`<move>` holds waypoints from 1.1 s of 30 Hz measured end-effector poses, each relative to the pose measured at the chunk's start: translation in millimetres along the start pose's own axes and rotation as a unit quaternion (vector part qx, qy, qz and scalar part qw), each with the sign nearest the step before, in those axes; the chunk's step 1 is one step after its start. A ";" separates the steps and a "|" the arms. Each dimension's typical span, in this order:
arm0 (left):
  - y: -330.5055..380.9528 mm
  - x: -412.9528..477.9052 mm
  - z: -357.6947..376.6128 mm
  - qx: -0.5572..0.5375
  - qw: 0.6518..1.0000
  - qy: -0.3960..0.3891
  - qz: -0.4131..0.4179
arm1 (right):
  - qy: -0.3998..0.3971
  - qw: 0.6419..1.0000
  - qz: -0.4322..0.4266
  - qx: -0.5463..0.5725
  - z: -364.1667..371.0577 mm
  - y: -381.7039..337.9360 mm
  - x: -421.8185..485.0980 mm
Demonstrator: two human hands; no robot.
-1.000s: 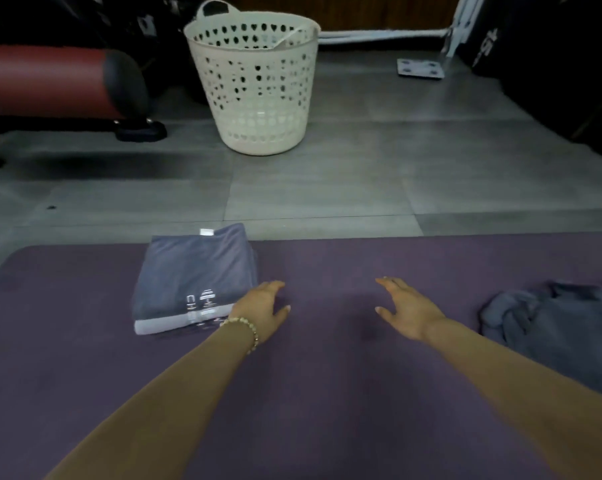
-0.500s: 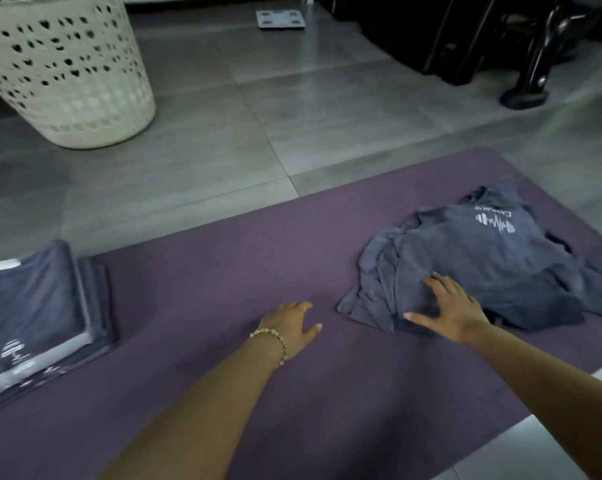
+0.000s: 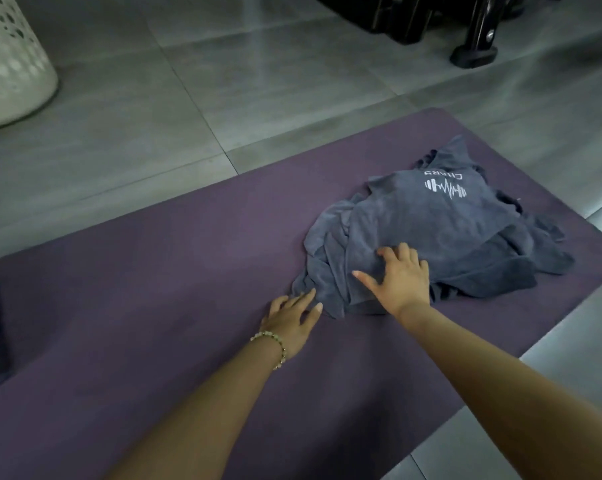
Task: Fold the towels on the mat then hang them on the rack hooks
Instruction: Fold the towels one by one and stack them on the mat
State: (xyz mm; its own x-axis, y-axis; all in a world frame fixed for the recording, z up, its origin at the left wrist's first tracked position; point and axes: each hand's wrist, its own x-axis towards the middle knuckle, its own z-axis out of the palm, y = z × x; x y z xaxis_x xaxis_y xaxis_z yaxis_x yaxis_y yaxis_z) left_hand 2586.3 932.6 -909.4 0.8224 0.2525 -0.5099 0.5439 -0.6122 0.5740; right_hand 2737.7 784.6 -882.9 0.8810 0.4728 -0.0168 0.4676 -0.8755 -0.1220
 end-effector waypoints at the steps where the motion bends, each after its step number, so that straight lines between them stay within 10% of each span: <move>1: 1.5 2.1 3.0 0.003 1.000 0.006 -0.008 | 0.011 1.000 -0.015 -0.019 -2.1 2.4 2.9; 7: 2.0 9.2 -1.4 0.009 0.999 -0.023 -0.025 | -0.031 0.993 -0.082 -0.083 -9.6 10.7 19.5; 12: 18.9 10.2 -14.4 0.013 0.999 0.052 -0.005 | -0.048 0.984 -0.052 0.161 -13.1 12.2 19.7; 19: 65.7 17.2 -55.6 -0.488 0.872 0.021 -0.036 | -0.110 0.833 -0.123 0.528 -59.6 -38.9 -24.6; 33: 134.4 -129.1 -224.7 -0.167 0.938 0.244 0.179 | -0.101 0.765 -0.175 0.612 -215.8 -102.1 -50.8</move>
State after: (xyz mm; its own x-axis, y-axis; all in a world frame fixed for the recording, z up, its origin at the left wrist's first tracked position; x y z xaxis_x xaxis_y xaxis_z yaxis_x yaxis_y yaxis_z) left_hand 2590.8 986.0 -622.4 0.8963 0.4392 0.0616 0.1731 -0.4743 0.8632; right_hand 2660.9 828.5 -655.5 0.6302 0.7709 0.0924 0.1465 -0.0012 -0.9892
